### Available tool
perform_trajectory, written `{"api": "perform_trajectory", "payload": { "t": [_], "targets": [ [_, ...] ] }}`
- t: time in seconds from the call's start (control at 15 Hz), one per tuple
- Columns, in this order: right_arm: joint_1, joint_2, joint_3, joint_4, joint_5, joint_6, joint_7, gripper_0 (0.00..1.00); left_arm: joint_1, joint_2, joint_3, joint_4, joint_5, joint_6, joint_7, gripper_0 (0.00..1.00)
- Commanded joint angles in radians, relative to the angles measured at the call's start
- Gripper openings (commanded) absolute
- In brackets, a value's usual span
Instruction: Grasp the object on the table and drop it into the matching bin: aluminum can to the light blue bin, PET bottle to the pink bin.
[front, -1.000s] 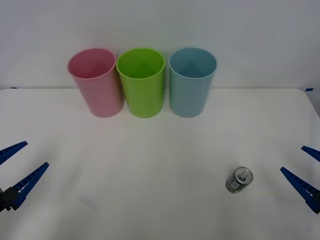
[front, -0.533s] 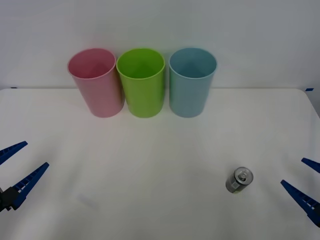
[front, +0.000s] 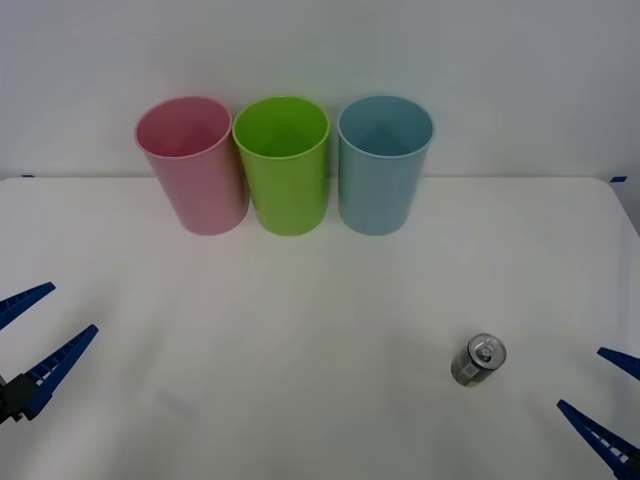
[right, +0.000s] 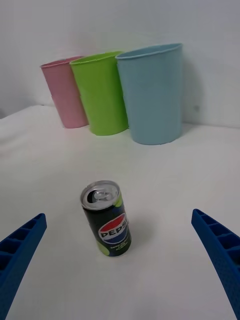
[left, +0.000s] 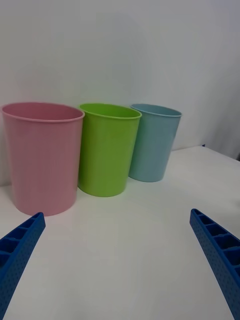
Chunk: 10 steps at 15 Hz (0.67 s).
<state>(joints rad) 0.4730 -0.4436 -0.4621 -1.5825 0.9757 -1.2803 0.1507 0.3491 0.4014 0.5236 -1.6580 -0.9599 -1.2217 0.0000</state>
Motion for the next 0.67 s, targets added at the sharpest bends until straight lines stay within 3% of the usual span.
{"api": "perform_trajectory", "payload": {
  "t": [0.07,0.27,0.67],
  "targets": [
    [-0.039,0.000,0.002,0.091,0.000,-0.039,0.118,1.00,0.000,0.000,0.000,0.000,0.000,0.000,0.000,1.00],
    [-0.065,0.000,0.019,0.165,0.004,-0.053,0.202,1.00,0.000,0.000,0.000,0.000,0.000,0.000,0.000,1.00],
    [-0.109,0.000,0.092,0.249,0.034,-0.036,0.225,1.00,0.000,0.000,0.000,0.000,0.000,0.000,0.000,1.00]
  ]
}}
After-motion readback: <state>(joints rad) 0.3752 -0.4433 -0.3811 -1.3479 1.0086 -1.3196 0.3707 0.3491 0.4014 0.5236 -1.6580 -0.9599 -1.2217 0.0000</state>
